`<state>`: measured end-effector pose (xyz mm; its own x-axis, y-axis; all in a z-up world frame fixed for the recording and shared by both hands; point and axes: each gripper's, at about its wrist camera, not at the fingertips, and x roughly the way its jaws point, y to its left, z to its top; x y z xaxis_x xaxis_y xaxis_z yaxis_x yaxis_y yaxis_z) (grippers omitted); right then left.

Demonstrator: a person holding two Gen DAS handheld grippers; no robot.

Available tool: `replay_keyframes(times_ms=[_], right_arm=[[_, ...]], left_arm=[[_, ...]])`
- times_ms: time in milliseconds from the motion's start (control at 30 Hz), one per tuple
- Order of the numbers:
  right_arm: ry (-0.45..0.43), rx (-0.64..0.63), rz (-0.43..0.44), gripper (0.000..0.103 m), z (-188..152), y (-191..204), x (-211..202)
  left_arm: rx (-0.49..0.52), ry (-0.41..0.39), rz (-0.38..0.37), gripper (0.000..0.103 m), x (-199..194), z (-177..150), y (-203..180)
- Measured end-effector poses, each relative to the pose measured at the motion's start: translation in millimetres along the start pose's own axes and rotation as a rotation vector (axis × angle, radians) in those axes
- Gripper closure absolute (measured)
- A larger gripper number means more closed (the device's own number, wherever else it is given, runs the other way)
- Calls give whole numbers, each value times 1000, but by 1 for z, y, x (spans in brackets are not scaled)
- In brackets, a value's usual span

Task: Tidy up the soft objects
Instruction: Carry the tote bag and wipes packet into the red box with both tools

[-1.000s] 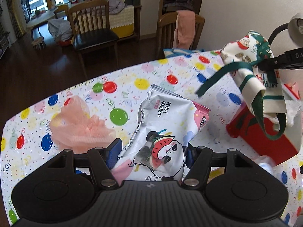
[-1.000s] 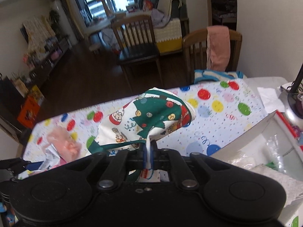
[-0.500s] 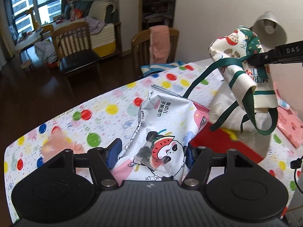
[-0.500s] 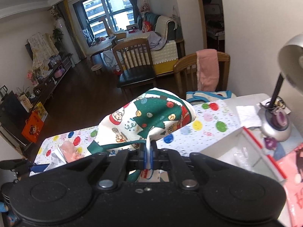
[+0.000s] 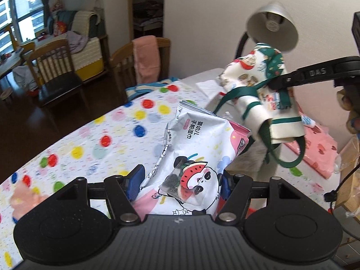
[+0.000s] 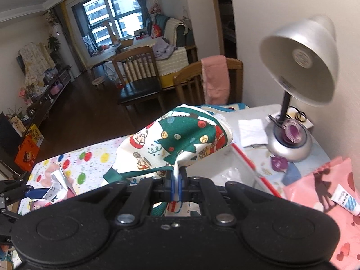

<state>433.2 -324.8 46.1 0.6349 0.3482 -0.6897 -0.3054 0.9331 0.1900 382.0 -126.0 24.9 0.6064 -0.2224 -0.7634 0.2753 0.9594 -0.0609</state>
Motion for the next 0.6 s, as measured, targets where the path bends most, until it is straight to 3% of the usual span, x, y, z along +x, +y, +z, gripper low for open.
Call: replay_keyframes(times_ms=[367,600], right_arm=[[52,31,-66,100,-11,-75,21],[109,63,-111,100,-23,-111,56]], left_arm=[[43,73,-38,38,67,17,-63],[-28,126,-25,38,116,25,-70]])
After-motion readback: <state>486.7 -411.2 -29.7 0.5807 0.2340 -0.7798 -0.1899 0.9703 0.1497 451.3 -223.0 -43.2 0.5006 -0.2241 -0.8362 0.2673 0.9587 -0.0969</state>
